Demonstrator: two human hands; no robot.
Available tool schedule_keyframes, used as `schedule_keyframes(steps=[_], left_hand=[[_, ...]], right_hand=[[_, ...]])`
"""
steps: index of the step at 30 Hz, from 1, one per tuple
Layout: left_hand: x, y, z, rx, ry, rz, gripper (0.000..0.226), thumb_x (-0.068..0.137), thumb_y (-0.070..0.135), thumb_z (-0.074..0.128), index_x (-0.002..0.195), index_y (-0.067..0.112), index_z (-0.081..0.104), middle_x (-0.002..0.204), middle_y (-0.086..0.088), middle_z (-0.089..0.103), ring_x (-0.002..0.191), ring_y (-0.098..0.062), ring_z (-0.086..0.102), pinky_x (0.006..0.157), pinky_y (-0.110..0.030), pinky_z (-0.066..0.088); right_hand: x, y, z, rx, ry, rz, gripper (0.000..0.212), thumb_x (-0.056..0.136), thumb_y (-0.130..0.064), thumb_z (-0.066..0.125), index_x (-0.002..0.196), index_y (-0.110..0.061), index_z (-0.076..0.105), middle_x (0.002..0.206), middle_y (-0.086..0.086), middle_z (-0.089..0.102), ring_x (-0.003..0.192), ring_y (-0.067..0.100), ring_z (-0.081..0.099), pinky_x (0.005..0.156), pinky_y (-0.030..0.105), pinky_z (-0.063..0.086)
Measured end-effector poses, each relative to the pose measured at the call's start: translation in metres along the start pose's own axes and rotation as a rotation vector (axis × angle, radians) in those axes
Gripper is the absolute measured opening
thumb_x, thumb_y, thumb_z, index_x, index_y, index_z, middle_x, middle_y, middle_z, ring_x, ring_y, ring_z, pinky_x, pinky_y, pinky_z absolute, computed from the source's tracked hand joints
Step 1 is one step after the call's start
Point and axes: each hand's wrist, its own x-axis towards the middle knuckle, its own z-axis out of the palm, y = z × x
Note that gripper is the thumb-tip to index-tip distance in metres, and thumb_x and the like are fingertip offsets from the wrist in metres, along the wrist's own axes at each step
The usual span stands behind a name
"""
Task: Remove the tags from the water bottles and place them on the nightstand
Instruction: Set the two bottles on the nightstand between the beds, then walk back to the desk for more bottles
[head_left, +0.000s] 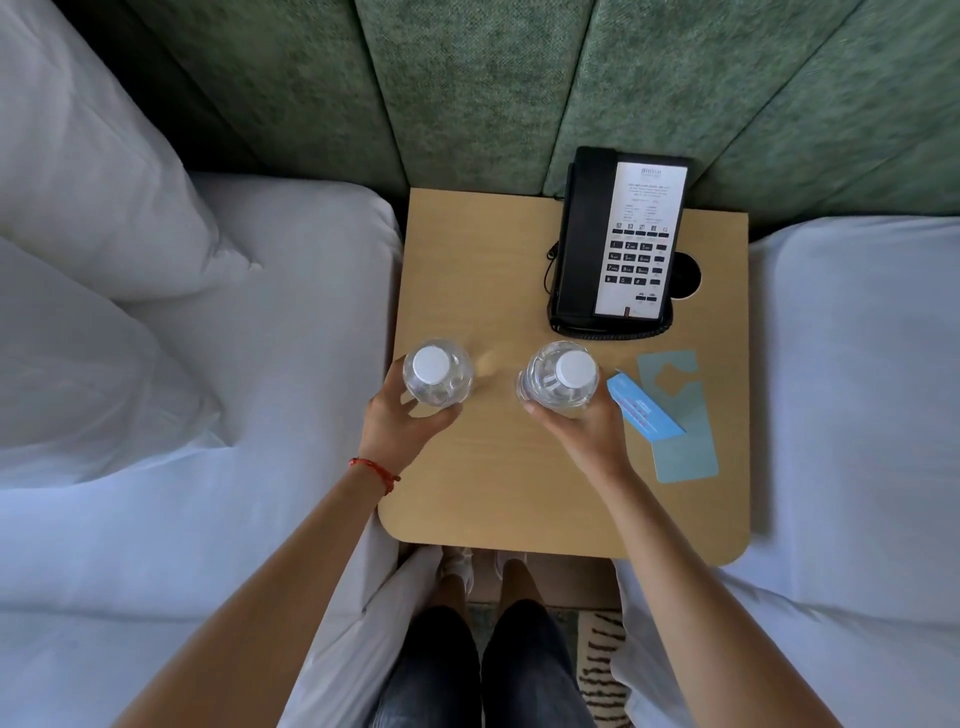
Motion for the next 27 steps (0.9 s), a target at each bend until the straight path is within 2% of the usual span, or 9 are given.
schedule_keyframes(steps=[2, 4, 8, 11, 13, 16, 19, 22, 27], left_hand=[[-0.007, 0.0, -0.001, -0.012, -0.027, -0.044, 0.069, 0.068, 0.019, 0.079, 0.128, 0.018, 0.045, 0.116, 0.006, 0.057, 0.11, -0.011, 0.052, 0.09, -0.028, 0.046], [-0.015, 0.001, -0.002, -0.023, -0.037, -0.083, 0.069, 0.07, 0.021, 0.077, 0.129, 0.02, 0.043, 0.121, 0.007, 0.054, 0.116, -0.013, 0.05, 0.09, -0.032, 0.044], [-0.042, 0.008, -0.004, -0.002, -0.018, -0.126, 0.065, 0.078, 0.027, 0.07, 0.134, 0.019, 0.039, 0.137, 0.002, 0.047, 0.119, -0.016, 0.048, 0.093, -0.031, 0.041], [-0.068, 0.016, -0.008, 0.066, -0.004, -0.088, 0.057, 0.084, 0.029, 0.063, 0.133, 0.014, 0.039, 0.137, -0.004, 0.047, 0.123, -0.02, 0.046, 0.099, -0.035, 0.04], [-0.085, 0.024, -0.014, 0.135, 0.015, -0.016, 0.052, 0.086, 0.028, 0.06, 0.132, 0.011, 0.042, 0.135, -0.008, 0.05, 0.124, -0.023, 0.046, 0.1, -0.034, 0.039], [-0.108, 0.034, -0.026, 0.263, 0.036, 0.151, 0.047, 0.087, 0.026, 0.059, 0.129, 0.01, 0.046, 0.13, -0.011, 0.053, 0.119, -0.026, 0.049, 0.091, -0.027, 0.036], [-0.127, 0.038, -0.038, 0.342, 0.031, 0.241, 0.045, 0.087, 0.025, 0.058, 0.129, 0.011, 0.047, 0.129, -0.009, 0.053, 0.119, -0.026, 0.047, 0.092, -0.032, 0.039], [-0.148, 0.039, -0.046, 0.385, 0.058, 0.241, 0.045, 0.088, 0.026, 0.057, 0.13, 0.011, 0.047, 0.132, -0.01, 0.052, 0.124, -0.027, 0.044, 0.098, -0.039, 0.039], [-0.18, 0.035, -0.052, 0.418, 0.235, 0.104, 0.048, 0.089, 0.031, 0.054, 0.132, 0.012, 0.045, 0.138, -0.008, 0.048, 0.131, -0.025, 0.037, 0.107, -0.037, 0.03]], right_hand=[[-0.006, -0.005, -0.003, 0.025, -0.015, 0.018, 0.066, 0.067, -0.02, 0.082, 0.123, -0.01, 0.049, 0.108, -0.013, 0.06, 0.106, -0.006, 0.053, 0.091, 0.011, 0.038], [-0.016, -0.008, -0.006, 0.041, -0.036, 0.052, 0.068, 0.071, -0.019, 0.079, 0.129, -0.014, 0.045, 0.122, -0.005, 0.058, 0.118, 0.008, 0.052, 0.1, 0.024, 0.038], [-0.046, -0.019, -0.013, 0.021, -0.035, 0.136, 0.066, 0.078, -0.026, 0.072, 0.135, -0.017, 0.041, 0.138, -0.004, 0.048, 0.129, 0.013, 0.042, 0.105, 0.029, 0.035], [-0.072, -0.037, -0.018, -0.035, 0.005, 0.147, 0.063, 0.083, -0.029, 0.067, 0.137, -0.012, 0.039, 0.141, 0.004, 0.046, 0.13, 0.019, 0.043, 0.107, 0.037, 0.037], [-0.091, -0.053, -0.023, -0.08, 0.029, 0.08, 0.058, 0.085, -0.028, 0.065, 0.135, -0.01, 0.042, 0.14, 0.005, 0.048, 0.129, 0.019, 0.044, 0.107, 0.037, 0.037], [-0.119, -0.073, -0.03, -0.209, 0.02, -0.067, 0.053, 0.087, -0.031, 0.062, 0.133, -0.012, 0.045, 0.138, 0.005, 0.049, 0.128, 0.018, 0.044, 0.104, 0.026, 0.034], [-0.136, -0.086, -0.032, -0.367, -0.011, -0.182, 0.052, 0.088, -0.034, 0.059, 0.134, -0.014, 0.045, 0.14, 0.003, 0.048, 0.13, 0.017, 0.043, 0.1, 0.029, 0.036], [-0.14, -0.099, -0.026, -0.488, -0.121, -0.304, 0.053, 0.089, -0.035, 0.057, 0.135, -0.013, 0.044, 0.141, 0.003, 0.046, 0.131, 0.016, 0.041, 0.1, 0.029, 0.038], [-0.125, -0.125, -0.016, -0.614, -0.34, -0.551, 0.051, 0.091, -0.036, 0.053, 0.136, -0.014, 0.042, 0.144, 0.002, 0.043, 0.133, 0.014, 0.037, 0.099, 0.026, 0.037]])
